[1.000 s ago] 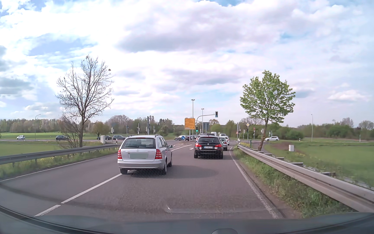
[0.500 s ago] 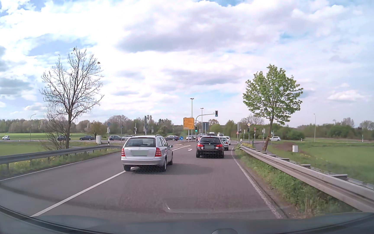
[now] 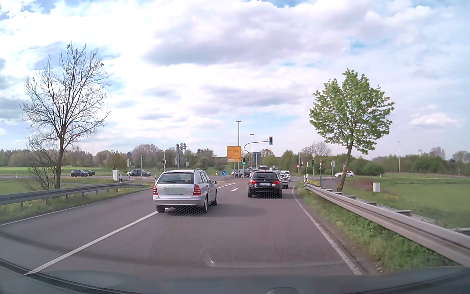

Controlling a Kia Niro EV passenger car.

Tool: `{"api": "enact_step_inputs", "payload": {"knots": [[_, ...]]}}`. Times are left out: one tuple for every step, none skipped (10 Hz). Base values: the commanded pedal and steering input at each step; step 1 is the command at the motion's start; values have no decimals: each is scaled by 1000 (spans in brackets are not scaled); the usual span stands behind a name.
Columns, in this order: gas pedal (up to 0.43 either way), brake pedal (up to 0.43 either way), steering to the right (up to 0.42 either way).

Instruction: Follow the waypoints while adhering to traffic rules and regulations

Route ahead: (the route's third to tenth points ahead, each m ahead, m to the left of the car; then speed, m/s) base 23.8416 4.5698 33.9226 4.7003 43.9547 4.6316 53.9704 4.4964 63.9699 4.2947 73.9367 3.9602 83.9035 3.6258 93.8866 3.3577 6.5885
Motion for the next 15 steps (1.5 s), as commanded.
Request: {"api": "enact_step_inputs", "payload": {"knots": [[429,0,17],[429,0,20],[429,0,20],[429,0,20],[421,0,21],[409,0,22],[398,0,23],[378,0,23],[358,0,23],[319,0,23],[268,0,23],[228,0,23],[189,0,23],[138,0,23],[67,0,22]]}}
